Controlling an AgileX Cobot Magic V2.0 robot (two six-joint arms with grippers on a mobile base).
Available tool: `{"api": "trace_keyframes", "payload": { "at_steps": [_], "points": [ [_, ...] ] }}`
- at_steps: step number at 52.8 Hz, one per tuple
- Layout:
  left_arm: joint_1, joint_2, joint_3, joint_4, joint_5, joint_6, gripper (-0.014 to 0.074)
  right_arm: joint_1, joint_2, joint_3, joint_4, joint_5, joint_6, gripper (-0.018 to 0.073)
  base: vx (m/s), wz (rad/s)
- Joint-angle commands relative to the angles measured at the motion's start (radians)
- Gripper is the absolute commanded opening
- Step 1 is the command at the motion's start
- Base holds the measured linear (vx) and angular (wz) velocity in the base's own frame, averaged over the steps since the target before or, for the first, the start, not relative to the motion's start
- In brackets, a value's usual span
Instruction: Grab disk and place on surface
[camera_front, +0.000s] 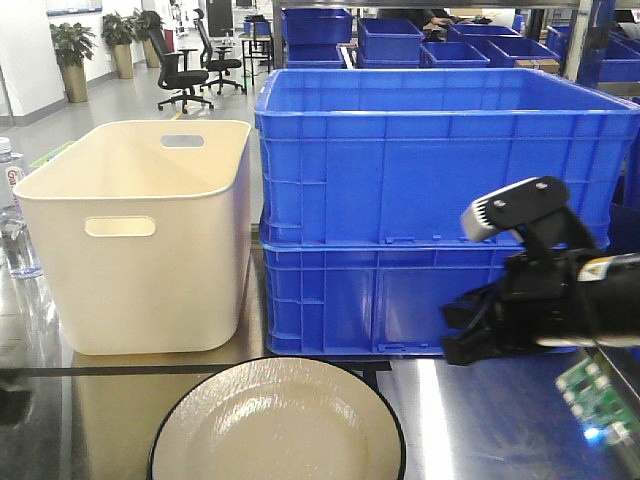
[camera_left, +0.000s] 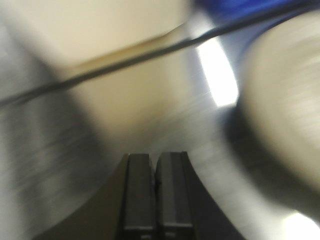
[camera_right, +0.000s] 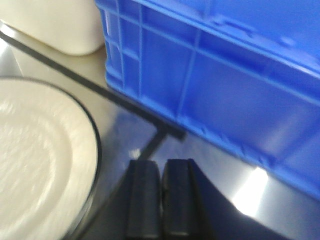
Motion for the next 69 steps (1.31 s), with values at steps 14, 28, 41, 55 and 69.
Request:
{"api": "trace_keyframes", "payload": {
  "at_steps": [14, 28, 41, 55, 69],
  "points": [
    [-0.010, -0.331, 0.329, 0.109, -0.340, -0.110, -0.0008, -0.002, -0.484, 0.269, -0.108, -0.219, 0.136, -0.0010, 0.00, 0.00],
    [-0.010, -0.711, 0.649, -0.150, -0.515, 0.071, -0.0008, -0.002, -0.796, 0.710, -0.049, -0.706, 0.134, -0.0009, 0.00, 0.00],
    [-0.010, -0.736, 0.672, -0.168, -0.534, 0.094, -0.0008, -0.002, -0.799, 0.767, -0.048, -0.785, 0.137, -0.0009, 0.00, 0.00],
    [-0.010, -0.736, 0.672, -0.167, -0.529, 0.094, -0.0008, -0.002, -0.799, 0.767, -0.048, -0.786, 0.137, -0.0009, 0.00, 0.00],
    [-0.010, -0.736, 0.672, -0.167, -0.529, 0.094, -0.0008, -0.002, -0.799, 0.767, -0.048, -0.786, 0.137, -0.0009, 0.00, 0.00]
  ]
}}
